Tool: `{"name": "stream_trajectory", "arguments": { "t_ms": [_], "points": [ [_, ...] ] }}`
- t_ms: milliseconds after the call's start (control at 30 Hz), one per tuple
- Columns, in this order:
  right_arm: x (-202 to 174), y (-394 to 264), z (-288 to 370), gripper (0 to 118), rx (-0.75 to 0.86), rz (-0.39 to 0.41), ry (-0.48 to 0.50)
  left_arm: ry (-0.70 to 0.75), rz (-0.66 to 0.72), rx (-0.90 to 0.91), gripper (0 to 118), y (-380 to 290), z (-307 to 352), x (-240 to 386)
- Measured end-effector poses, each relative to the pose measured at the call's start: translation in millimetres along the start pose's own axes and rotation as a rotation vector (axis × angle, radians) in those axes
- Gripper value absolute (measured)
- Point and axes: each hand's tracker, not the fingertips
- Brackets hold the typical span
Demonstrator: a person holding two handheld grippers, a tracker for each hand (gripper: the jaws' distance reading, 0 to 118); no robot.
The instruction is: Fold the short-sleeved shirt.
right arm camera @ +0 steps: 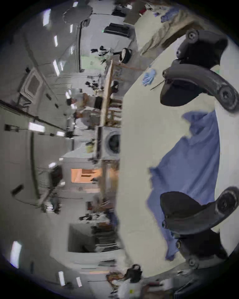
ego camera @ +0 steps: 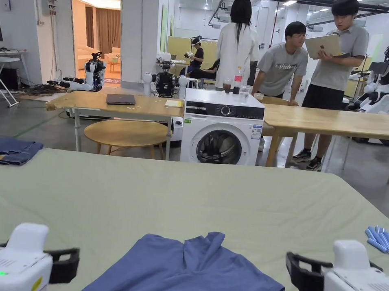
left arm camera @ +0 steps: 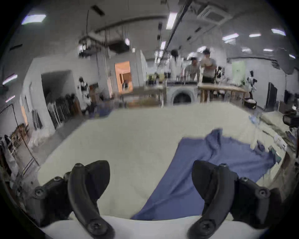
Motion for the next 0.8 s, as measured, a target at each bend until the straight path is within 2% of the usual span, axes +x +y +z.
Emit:
{"name": "stream_trajectory", "arguments": {
  "t_ms": [100, 167, 200, 233, 267, 300, 333, 367, 400, 500, 567, 700, 800],
  "points": [
    [-35.8, 17.6, 1.7, 107, 0.076, -0.056, 0.017, -0.041, 0.0, 0.119, 104, 19.9, 8.7, 31.4],
    [-55.1, 18.3, -2.2, 106, 0.08, -0.028, -0.018, -0.058, -0.029, 0.138, 104, 21.9, 9.2, 49.1],
    [-59.0, 15.3, -5.5, 104, 0.079, -0.024, -0.015, -0.057, -0.04, 0.138, 98, 22.7, 8.6, 54.3],
    [-63.0, 14.0, -7.6, 100, 0.073, -0.021, -0.003, -0.07, -0.057, 0.138, 56, 23.1, 8.2, 58.7],
    [-67.8, 12.8, -9.2, 90, 0.066, -0.015, 0.002, -0.122, -0.08, 0.129, 6, 19.3, 0.2, 58.6],
    [-71.6, 11.5, -9.5, 67, 0.066, -0.003, 0.01, -0.1, -0.093, 0.114, 0, 19.3, -2.2, 61.9],
    [-75.4, 9.5, -9.4, 5, 0.07, 0.026, 0.008, -0.048, -0.134, 0.112, 0, 14.6, -3.9, 64.0],
    [-80.0, 8.2, -10.2, 0, 0.084, 0.068, -0.013, -0.089, -0.113, 0.116, 0, 12.6, -4.1, 60.7],
    [-82.7, 3.8, -12.4, 0, 0.099, 0.099, -0.064, -0.108, -0.092, 0.096, 0, 10.4, -5.5, 57.5],
    [-85.3, 1.4, -19.5, 0, 0.06, 0.029, 0.038, -0.088, -0.066, 0.055, 0, -2.5, -7.4, 37.1],
    [-88.5, -1.0, -23.1, 0, 0.073, 0.047, 0.014, -0.074, -0.051, 0.005, 0, -7.7, -9.0, 14.9],
    [-91.8, -9.0, -35.8, 0, 0.046, 0.043, 0.037, -0.049, -0.006, -0.152, 0, -29.1, -14.2, -37.0],
    [-93.9, -17.3, -49.6, 0, 0.01, 0.043, 0.05, -0.123, 0.075, -0.285, 0, -53.2, -17.7, -71.0]
  ]
}}
